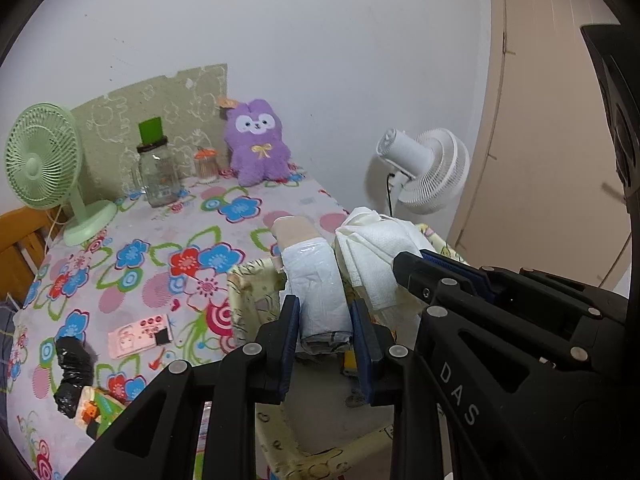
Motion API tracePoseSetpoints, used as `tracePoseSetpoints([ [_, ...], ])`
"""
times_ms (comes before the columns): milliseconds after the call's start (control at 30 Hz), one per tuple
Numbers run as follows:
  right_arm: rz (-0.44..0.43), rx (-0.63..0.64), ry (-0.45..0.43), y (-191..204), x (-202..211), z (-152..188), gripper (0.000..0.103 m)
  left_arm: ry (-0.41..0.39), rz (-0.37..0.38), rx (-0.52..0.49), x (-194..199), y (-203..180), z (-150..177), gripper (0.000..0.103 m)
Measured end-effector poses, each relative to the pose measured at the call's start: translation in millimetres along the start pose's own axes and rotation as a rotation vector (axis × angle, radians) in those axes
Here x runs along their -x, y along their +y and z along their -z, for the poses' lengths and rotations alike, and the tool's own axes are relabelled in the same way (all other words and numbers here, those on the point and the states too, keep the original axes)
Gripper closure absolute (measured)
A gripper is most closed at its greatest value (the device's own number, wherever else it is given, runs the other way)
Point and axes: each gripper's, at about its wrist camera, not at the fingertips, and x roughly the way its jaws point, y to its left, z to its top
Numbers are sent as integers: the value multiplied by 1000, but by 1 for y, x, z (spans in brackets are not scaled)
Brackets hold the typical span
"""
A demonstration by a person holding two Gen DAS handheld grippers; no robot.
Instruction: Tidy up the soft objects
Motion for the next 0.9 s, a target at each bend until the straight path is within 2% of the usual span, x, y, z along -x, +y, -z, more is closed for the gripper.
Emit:
tracePoseSetpoints([
  [267, 7, -27, 51, -13, -21, 7, 93, 61, -1, -16, -23, -5, 2, 77],
  [433, 9, -43, 81, -20, -34, 9, 93, 97, -18, -29, -34, -7, 2, 61],
  [500, 1, -47, 91, -21, -38, 9, 93, 108, -19, -27, -37, -7, 2, 50],
  [600, -10, -52, 101, -23, -43, 9, 93, 116, -24, -27, -39, -8, 1, 40],
  [700, -18, -58, 113, -25, -47, 8, 93, 130, -28, -29, -42, -9, 1, 34],
  [800, -31, -61, 127, -26, -50, 8, 91, 141, -31, -38, -44, -9, 1, 33],
  [900, -36, -61, 137, -25, -51, 8, 79, 145, -33, -42, -44, -10, 1, 32],
])
